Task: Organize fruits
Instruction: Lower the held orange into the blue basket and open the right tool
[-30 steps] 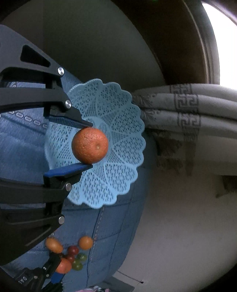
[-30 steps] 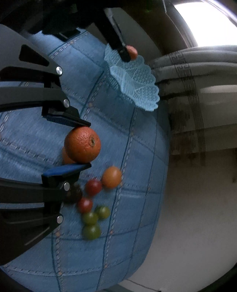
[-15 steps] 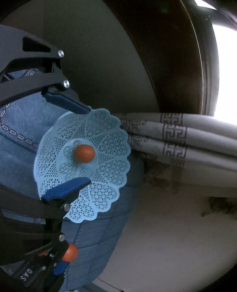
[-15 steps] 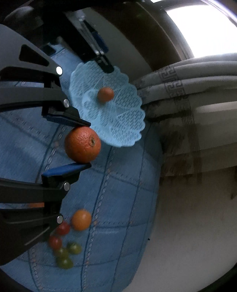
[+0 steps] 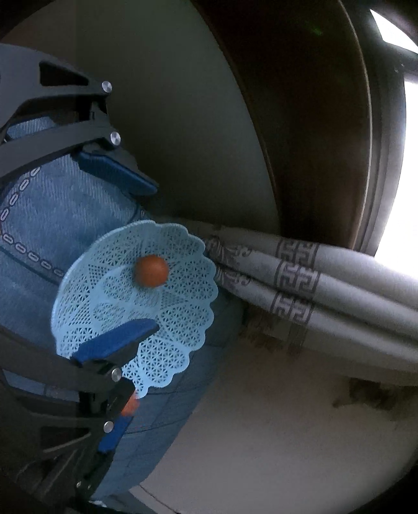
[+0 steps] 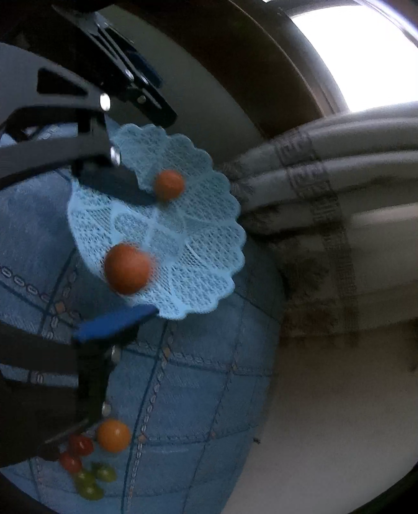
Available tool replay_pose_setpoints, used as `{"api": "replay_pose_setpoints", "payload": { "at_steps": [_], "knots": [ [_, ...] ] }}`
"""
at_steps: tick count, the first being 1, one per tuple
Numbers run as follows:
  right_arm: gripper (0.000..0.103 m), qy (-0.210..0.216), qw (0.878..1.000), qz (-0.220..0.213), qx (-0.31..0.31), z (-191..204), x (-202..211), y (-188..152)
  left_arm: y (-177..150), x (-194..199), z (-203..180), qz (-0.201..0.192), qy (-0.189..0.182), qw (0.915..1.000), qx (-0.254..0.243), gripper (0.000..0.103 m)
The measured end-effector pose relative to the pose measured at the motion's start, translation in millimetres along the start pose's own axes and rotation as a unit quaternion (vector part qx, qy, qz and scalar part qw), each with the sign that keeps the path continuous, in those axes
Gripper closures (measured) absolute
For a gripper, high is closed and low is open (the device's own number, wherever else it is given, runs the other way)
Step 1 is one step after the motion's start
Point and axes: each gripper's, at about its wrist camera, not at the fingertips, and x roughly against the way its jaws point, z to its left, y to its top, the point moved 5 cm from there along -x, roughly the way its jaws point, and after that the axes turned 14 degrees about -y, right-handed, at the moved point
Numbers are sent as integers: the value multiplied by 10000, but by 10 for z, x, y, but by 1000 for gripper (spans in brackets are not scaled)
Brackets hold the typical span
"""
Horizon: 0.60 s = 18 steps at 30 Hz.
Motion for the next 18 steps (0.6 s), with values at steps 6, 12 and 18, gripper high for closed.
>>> {"api": "replay_pose_setpoints", "payload": {
  "at_steps": [6,12,18],
  "knots": [
    [35,-118,9998,-57,-133,-117,52,-6,-1,-28,54,32,-11,9999,148,18],
    [35,-216,9991,-2,-352,-295,80,-102,47,17,45,-17,-92,9997,229,17],
    [35,-342,9975,60,-608,-520,84,-187,66,35,57,34,-299,9985,459,17]
  ]
}}
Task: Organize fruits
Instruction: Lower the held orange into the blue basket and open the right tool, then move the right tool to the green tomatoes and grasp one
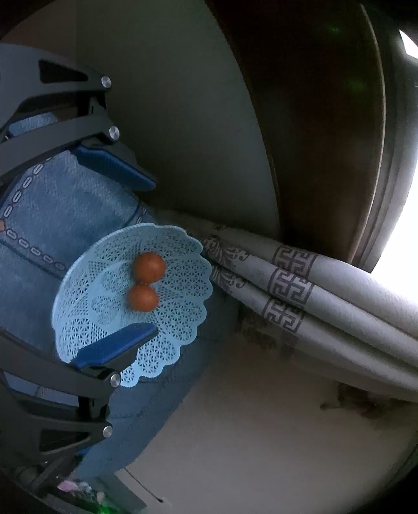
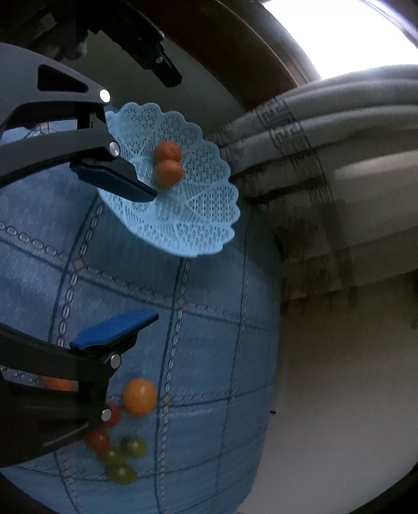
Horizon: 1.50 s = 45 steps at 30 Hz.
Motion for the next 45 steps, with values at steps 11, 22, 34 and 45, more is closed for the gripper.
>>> {"api": "replay_pose_setpoints", "payload": {
  "at_steps": [11,22,34,45],
  "knots": [
    [35,-316,9987,54,-394,-551,31,-97,-106,9,-363,131,-229,9989,-384,17],
    [35,-785,9929,26,-898,-1290,165,-160,-270,-35,-750,345,-449,9948,-845,11],
    [35,-1273,9783,253,-1613,-2035,147,-222,-581,-140,-1136,732,-742,9847,-1394,10],
    [35,-1371,9593,923,-2291,-2386,-187,-411,-919,-246,-1389,1098,-977,9733,-1762,10]
  ]
}}
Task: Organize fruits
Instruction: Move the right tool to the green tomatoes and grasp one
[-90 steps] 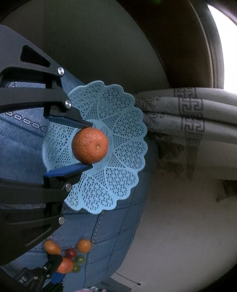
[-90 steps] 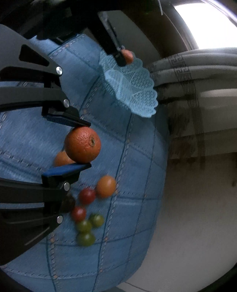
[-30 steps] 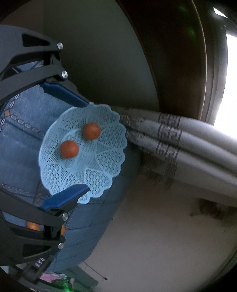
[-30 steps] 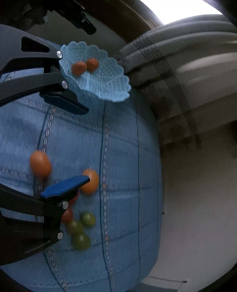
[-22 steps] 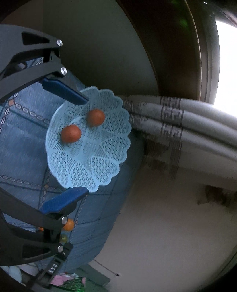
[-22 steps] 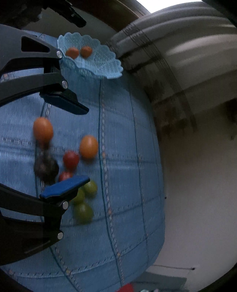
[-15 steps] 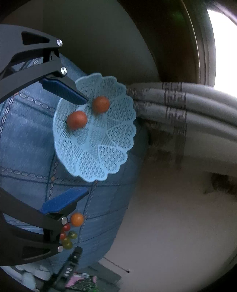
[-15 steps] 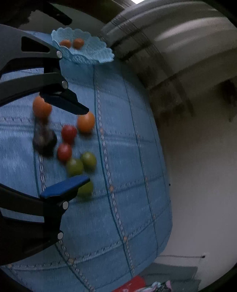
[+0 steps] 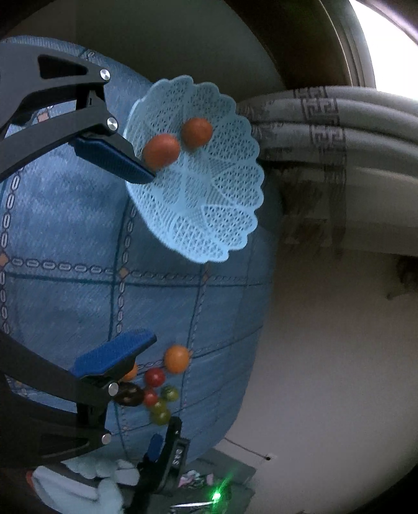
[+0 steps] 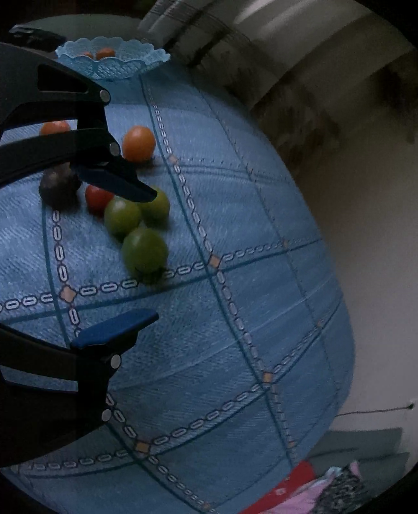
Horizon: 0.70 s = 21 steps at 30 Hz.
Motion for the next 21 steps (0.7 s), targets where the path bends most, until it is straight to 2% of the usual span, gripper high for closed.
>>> {"api": "replay_pose_setpoints", "payload": {
  "at_steps": [5,13,15,18,20,21],
  "knots": [
    [37,-48,10000,81,1,57,-92,2,-62,-73,-86,118,-43,9998,-167,10],
    [55,-47,9999,95,64,180,-160,-2,-126,-136,-132,219,-59,9994,-243,10],
    [55,-52,9999,89,72,194,-157,-7,-138,-143,-139,236,-56,9994,-246,10],
    [57,10,10000,99,10,140,-175,6,-148,-158,-148,256,-52,9994,-247,10],
    [64,34,9999,119,-73,105,-168,-1,-159,-172,-147,288,-77,9993,-227,10],
    [64,41,9998,134,-105,11,-135,-6,-161,-180,-146,292,-72,9993,-221,10]
  ]
}}
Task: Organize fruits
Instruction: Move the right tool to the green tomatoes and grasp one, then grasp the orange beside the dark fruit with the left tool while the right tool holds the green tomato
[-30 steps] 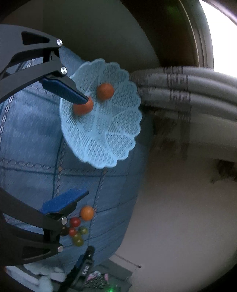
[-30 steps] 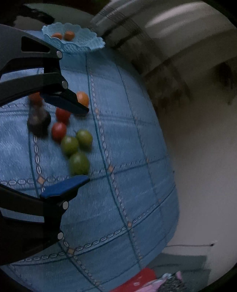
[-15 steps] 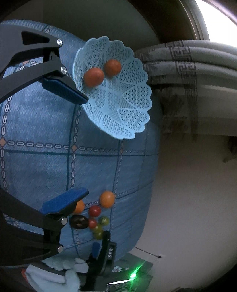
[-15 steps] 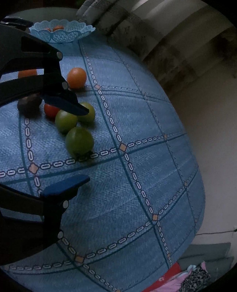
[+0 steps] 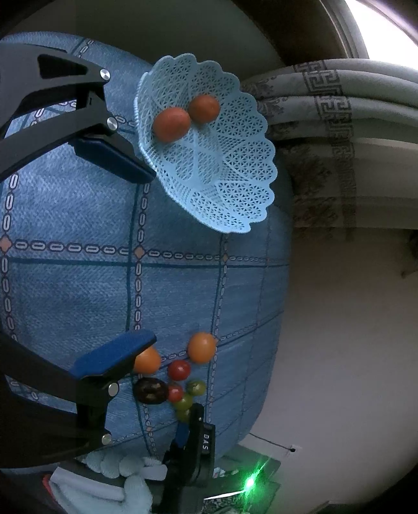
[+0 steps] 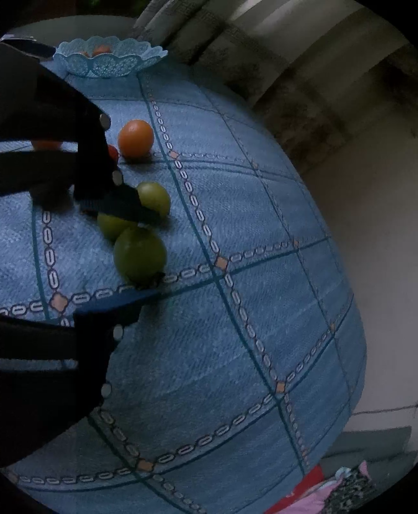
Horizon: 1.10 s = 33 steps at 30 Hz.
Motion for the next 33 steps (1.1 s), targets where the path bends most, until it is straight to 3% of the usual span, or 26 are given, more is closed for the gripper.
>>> {"api": "replay_pose_setpoints", "payload": {
  "at_steps": [13,27,33],
  "knots": [
    [63,135,9999,16,16,8,-60,52,-32,-54,-49,89,30,10000,3,10],
    [64,433,9985,-230,-225,-420,263,33,-63,-248,-313,280,-5,9993,-253,10],
    [64,436,9983,-323,-223,-423,275,-1,-139,-466,-531,595,-283,9963,-544,10]
  ]
}}
